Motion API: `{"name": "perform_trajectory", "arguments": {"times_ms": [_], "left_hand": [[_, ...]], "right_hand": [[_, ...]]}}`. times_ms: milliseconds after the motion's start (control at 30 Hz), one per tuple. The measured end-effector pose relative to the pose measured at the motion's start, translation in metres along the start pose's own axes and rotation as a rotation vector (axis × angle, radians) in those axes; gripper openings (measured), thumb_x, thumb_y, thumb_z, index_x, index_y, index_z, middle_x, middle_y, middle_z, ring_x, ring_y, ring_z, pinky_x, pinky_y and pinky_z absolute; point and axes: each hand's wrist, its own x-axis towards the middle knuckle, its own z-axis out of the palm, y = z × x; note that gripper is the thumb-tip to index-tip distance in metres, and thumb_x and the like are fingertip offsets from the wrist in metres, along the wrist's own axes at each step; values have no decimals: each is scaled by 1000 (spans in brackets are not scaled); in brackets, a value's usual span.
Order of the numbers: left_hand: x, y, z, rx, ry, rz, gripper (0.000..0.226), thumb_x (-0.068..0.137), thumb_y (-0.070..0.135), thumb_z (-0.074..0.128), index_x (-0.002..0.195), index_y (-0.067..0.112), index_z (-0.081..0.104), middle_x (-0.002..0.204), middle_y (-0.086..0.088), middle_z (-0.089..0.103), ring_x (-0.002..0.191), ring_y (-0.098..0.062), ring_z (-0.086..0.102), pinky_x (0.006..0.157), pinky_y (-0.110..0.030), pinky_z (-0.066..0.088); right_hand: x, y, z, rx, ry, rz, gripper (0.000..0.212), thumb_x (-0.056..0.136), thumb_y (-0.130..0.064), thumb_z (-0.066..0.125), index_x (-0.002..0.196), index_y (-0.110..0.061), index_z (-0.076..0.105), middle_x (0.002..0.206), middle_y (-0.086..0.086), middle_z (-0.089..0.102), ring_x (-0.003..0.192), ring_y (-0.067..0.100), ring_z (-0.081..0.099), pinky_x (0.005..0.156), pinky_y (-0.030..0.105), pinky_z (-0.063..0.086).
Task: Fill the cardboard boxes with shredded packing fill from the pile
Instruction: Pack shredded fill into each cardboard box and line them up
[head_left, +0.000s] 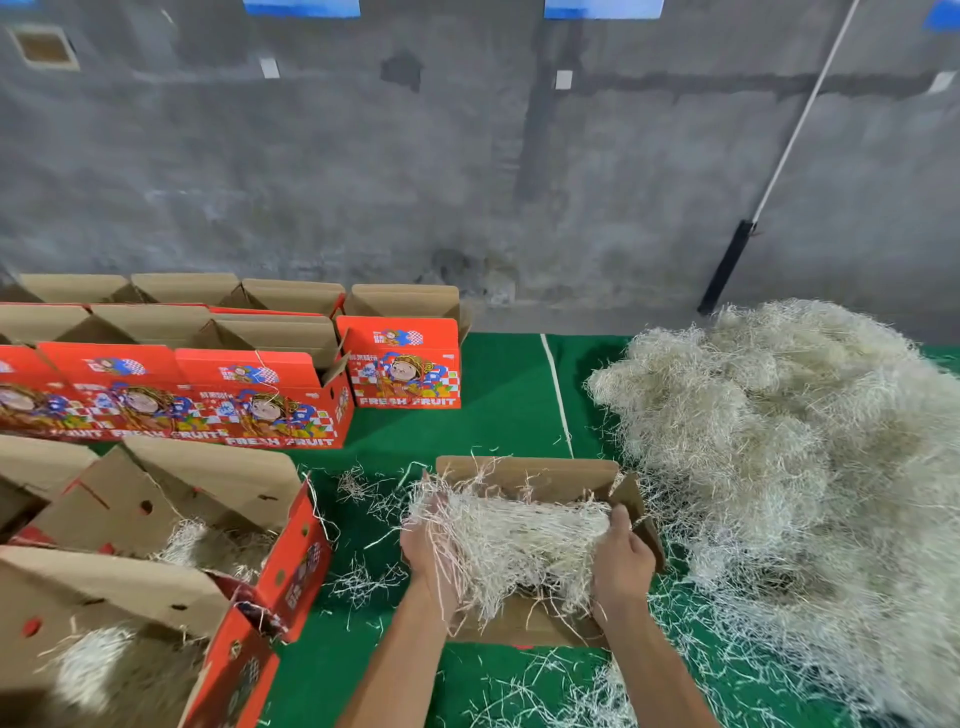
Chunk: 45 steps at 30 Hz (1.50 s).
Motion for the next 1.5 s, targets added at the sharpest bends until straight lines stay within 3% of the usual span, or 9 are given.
{"name": "perform_trajectory", "arguments": {"times_ms": [200,400,533,633,900,967,1167,1367,1500], "left_hand": [[6,10,-22,-468,-321,-139,63,102,55,32,140,8,47,141,-25,50,131,-47,45,112,-66,28],[-43,-25,32,-36,-314,81,52,94,50,52,122,7,57,106,-13,60,102,-30,59,94,-43,49],[-34,-43,40,348,-187,339,22,99,23,58,86,6,53,80,-9,53,60,-15,52,56,-29,51],[-14,-30,21,276,-67,357,14,96,12,62,89,0,58,70,-3,53,50,-10,43,45,-16,39],[-21,-48,27,357,-354,203,83,71,85,59,132,30,44,123,7,57,111,-8,59,91,-33,52],[-30,-55,38,439,-382,253,83,57,95,58,107,29,50,102,8,55,85,-8,55,78,-28,50],[15,-29,15,163,-256,265,56,77,56,74,77,10,43,50,2,41,39,-4,32,40,-8,39],[27,-19,-17,-25,-25,152,39,83,49,70,95,15,55,103,-5,62,96,-23,63,101,-42,47],[12,-20,-8,359,-230,246,58,90,60,58,128,15,57,102,7,65,84,-4,61,86,-23,48]], "right_hand": [[32,-3,-30,-1137,151,-225,31,105,-28,50,131,-12,54,130,3,59,70,3,54,74,22,50],[-46,-1,22,-301,-515,-183,52,92,-64,55,124,-23,56,107,-13,63,94,8,62,88,33,53],[-28,5,26,-196,-375,-212,29,101,2,47,85,-13,65,71,-2,66,63,13,60,52,14,49],[-1,-4,8,-180,-187,-137,38,106,-22,47,71,-11,53,56,-1,48,43,10,40,38,20,34],[-7,0,23,-168,-281,-76,57,97,-53,55,125,-4,59,94,17,72,86,22,73,73,34,60],[-14,4,31,-193,-353,-95,45,94,-47,63,110,-5,62,59,1,66,51,8,62,48,24,51],[12,-15,11,-278,-112,-140,53,88,-66,53,77,-14,50,40,-5,41,31,3,35,37,18,35],[34,-21,-12,-215,97,-56,76,79,-87,34,70,-13,52,37,-9,40,31,6,27,34,23,25],[41,-12,-11,-224,-98,13,55,94,-66,48,99,-12,59,65,-5,55,46,6,47,47,21,42]]}}
